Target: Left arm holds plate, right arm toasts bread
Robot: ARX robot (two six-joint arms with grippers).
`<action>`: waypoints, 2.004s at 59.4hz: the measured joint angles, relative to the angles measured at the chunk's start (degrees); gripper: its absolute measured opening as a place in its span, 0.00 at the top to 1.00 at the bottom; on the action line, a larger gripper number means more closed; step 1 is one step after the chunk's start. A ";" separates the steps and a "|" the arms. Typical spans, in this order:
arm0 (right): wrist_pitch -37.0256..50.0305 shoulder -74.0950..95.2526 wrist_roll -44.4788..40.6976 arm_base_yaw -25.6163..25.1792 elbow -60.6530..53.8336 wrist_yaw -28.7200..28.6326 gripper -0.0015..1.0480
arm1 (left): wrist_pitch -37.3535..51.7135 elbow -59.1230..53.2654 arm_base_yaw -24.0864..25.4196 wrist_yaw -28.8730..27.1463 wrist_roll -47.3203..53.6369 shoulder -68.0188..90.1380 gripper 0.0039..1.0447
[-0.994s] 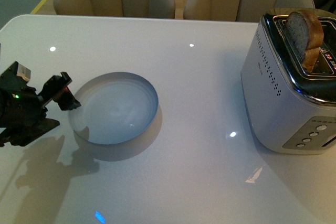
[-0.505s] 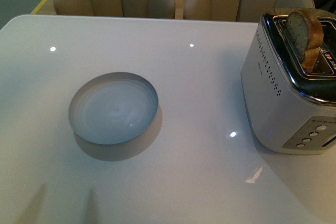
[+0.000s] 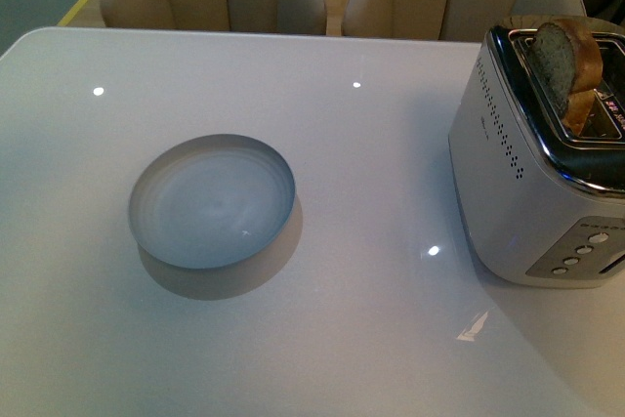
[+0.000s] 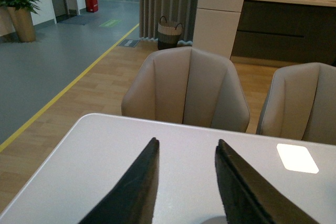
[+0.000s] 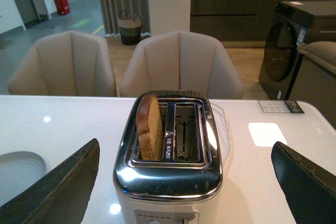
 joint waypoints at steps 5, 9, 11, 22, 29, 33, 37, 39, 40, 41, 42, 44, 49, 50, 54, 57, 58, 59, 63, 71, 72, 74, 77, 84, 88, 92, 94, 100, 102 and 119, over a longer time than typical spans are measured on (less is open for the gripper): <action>0.00 0.00 0.00 0.00 0.00 0.00 0.09 | -0.15 -3.28 2.01 3.21 1.18 -3.08 0.84; 0.00 -0.02 0.00 0.00 0.00 0.00 0.09 | -0.76 -5.55 3.19 3.13 1.40 -6.05 0.97; 0.00 0.00 0.00 0.00 0.00 -0.02 0.09 | -1.55 -7.06 3.32 3.17 1.57 -8.41 0.97; 0.00 0.00 0.00 0.00 0.00 0.00 0.09 | -2.43 -12.76 3.32 3.37 1.81 -15.72 0.97; 0.00 0.00 0.00 0.00 0.00 -0.02 0.09 | -4.70 -15.37 3.32 3.34 1.84 -19.04 0.97; 0.00 -0.02 0.00 0.00 0.00 -0.02 0.09 | -7.93 -16.15 3.32 3.34 1.84 -23.23 0.97; 0.00 -0.02 0.00 0.00 0.00 0.00 0.09 | -10.49 -16.59 3.32 3.34 1.86 -26.67 0.97; 0.00 -0.02 0.00 0.00 0.00 0.00 0.09 | -11.65 -16.79 3.32 3.34 1.86 -28.04 0.97; 0.00 0.00 0.00 0.00 0.00 0.00 0.09 | -12.44 -16.92 3.32 3.34 1.86 -28.92 0.97; 0.00 0.00 0.00 0.00 0.00 0.00 0.09 | -13.22 -17.03 3.32 3.37 1.86 -29.79 0.97; 0.00 -0.02 0.00 0.00 0.00 0.00 0.09 | -13.62 -17.09 3.32 3.34 1.86 -30.18 0.97; 0.00 -0.02 0.00 0.00 0.00 -0.02 0.09 | -15.15 -17.33 3.32 3.34 1.88 -31.93 0.97; 0.00 0.00 0.00 0.00 0.00 -0.02 0.09 | -18.58 -17.84 3.32 3.34 1.88 -35.91 0.97; 0.00 -0.02 0.00 0.00 0.00 -0.02 0.09 | -18.93 -17.84 3.32 3.34 1.88 -36.30 0.97; 0.00 0.00 0.02 0.00 0.00 -0.02 0.09 | -21.49 -17.84 3.32 3.34 1.90 -39.15 0.97; 0.00 -0.02 0.00 0.00 0.00 -0.02 0.09 | -23.45 -17.84 3.32 3.34 1.92 -41.38 0.97; 0.00 0.00 0.00 0.00 0.00 0.00 0.09 | -23.78 -17.84 3.32 3.34 1.92 -41.75 0.97; 0.00 -0.02 0.00 0.00 0.00 0.00 0.09 | -24.44 -17.84 3.32 3.34 1.95 -42.45 0.97; 0.00 -0.02 0.00 0.00 0.00 0.00 0.09 | -26.64 -17.86 3.32 3.34 1.97 -44.89 0.97; 0.00 -0.02 0.00 0.00 0.00 -0.02 0.09 | -31.30 -17.86 3.32 3.34 1.99 -49.79 0.97; 0.00 -0.02 0.00 0.00 0.00 0.00 0.09 | -31.89 -17.86 3.32 3.34 1.99 -50.40 0.97; 0.00 -0.02 0.00 0.00 0.00 -0.02 0.09 | -32.72 -17.86 3.32 3.34 1.99 -51.30 0.97; 0.00 -0.02 0.00 0.00 0.00 -0.02 0.09 | -34.25 -17.86 3.32 3.34 1.99 -52.92 0.97; 0.00 0.00 0.00 0.00 0.00 -0.02 0.09 | -37.16 -17.86 3.32 3.34 1.99 -55.95 0.97; 0.00 -0.02 0.00 0.00 0.00 -0.02 0.09 | -38.73 -17.86 3.32 3.34 1.99 -57.48 0.97; 0.00 -0.02 0.00 0.00 0.00 -0.02 0.09 | -40.19 -17.86 3.32 3.34 1.99 -58.95 0.97; 0.00 -0.02 0.00 0.00 0.00 -0.02 0.09 | -40.79 -17.86 3.32 3.34 1.99 -59.54 0.97; 0.00 -0.02 0.00 0.00 0.00 0.00 0.09 | -42.75 -17.86 3.32 3.34 1.99 -61.53 0.97; 0.00 -0.02 0.00 0.00 0.00 -0.02 0.09 | -43.56 -17.86 3.32 3.34 1.99 -62.34 0.97; 0.00 0.00 0.00 0.00 0.00 0.00 0.09 | -56.08 -17.84 3.32 3.34 2.01 -73.64 0.97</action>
